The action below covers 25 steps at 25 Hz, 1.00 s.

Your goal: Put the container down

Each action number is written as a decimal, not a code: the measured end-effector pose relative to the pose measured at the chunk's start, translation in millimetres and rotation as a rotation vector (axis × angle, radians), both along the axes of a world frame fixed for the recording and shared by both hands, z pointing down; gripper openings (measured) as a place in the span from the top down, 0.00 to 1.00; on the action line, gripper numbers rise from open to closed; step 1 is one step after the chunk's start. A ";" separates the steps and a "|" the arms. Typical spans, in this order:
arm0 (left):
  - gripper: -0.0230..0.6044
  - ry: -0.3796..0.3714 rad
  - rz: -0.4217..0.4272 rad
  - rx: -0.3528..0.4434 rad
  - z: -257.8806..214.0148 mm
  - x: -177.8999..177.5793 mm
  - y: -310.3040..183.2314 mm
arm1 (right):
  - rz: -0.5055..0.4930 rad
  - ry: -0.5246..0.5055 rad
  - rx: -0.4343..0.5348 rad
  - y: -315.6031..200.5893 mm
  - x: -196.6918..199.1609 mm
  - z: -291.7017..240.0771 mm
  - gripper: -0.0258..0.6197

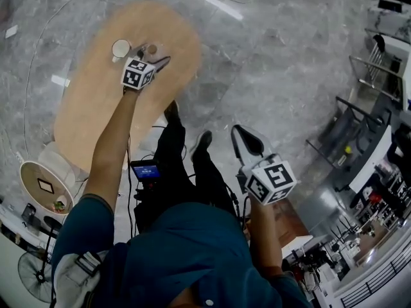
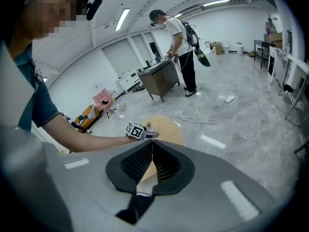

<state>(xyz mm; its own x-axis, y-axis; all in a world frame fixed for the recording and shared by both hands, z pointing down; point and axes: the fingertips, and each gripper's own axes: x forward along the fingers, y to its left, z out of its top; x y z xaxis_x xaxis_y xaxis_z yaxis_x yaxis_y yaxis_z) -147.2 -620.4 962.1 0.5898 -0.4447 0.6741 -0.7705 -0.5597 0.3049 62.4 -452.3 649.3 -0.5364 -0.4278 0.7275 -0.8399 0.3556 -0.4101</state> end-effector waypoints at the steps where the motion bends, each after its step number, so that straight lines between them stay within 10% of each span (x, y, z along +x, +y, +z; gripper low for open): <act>1: 0.33 -0.002 -0.001 -0.007 6.9 -0.6 -0.3 | 0.001 -0.002 -0.007 0.1 -0.7 4.4 0.94; 25: 0.32 -0.072 0.017 -0.038 93.0 5.2 21.1 | 0.026 -0.015 -0.096 19.1 0.6 52.7 0.94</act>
<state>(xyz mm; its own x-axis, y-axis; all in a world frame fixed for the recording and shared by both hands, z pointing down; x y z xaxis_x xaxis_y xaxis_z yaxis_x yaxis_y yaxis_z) -142.0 -599.3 1055.0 0.5465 -0.4085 0.7310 -0.7816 -0.5623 0.2701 63.0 -433.2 702.0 -0.5373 -0.3706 0.7576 -0.8418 0.2918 -0.4542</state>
